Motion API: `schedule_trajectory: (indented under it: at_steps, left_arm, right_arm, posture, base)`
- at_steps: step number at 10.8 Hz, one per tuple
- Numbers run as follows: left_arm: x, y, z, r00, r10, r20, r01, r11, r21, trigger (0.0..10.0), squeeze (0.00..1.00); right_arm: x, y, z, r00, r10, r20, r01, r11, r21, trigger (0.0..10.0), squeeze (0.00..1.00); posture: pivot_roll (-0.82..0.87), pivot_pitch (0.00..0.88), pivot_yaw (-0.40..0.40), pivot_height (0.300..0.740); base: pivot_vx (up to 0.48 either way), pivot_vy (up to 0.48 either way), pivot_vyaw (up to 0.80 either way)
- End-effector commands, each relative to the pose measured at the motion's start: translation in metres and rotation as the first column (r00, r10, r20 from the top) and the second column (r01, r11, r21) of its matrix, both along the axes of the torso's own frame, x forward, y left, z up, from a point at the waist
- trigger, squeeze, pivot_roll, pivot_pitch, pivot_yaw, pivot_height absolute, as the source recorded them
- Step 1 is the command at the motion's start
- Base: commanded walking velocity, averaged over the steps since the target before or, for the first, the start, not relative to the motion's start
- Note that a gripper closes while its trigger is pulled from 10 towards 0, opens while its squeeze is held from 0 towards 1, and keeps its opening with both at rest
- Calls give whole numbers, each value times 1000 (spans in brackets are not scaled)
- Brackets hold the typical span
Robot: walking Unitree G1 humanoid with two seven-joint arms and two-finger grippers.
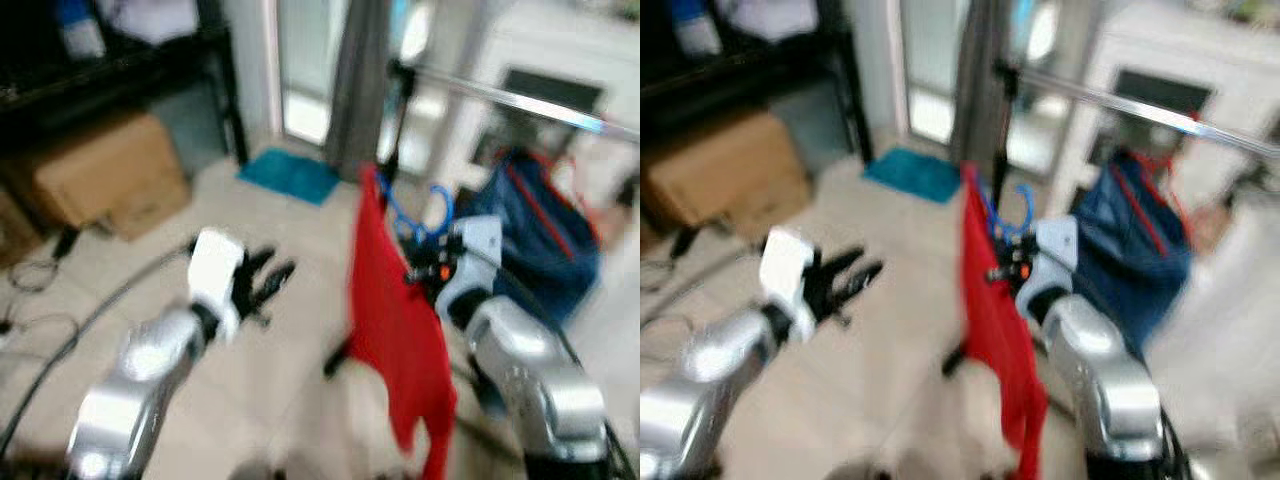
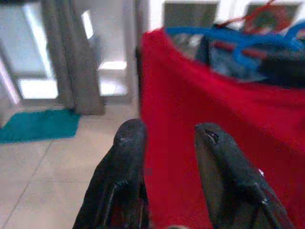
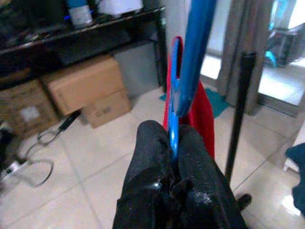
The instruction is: Hang hanger
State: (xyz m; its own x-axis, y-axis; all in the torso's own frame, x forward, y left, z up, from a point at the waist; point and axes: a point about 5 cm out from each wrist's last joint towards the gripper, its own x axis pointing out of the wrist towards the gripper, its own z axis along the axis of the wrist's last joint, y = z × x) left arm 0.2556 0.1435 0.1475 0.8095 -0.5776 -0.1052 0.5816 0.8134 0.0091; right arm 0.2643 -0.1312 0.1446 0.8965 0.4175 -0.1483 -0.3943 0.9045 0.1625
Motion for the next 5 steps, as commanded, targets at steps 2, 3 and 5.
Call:
schedule_trajectory:
  at_steps: [2,3,5]
  left_arm:
    - [6,-3,6,999,-34,17,35,998,-51,10000,1000]
    - [12,-8,13,997,-57,44,60,995,-74,10000,1000]
    - [23,-16,15,996,-90,28,92,990,-107,10000,737]
  right_arm:
    - [-4,15,19,987,120,110,-122,993,4,0,0]
    - [-7,21,23,973,183,138,-182,983,-19,0,0]
    - [-12,28,27,949,268,168,-260,963,-70,0,0]
  posture:
    - [0,19,-19,740]
    - [-3,15,-18,740]
    - [-8,10,-14,740]
  base:
    - [0,0,0]
    - [0,0,0]
    - [0,0,0]
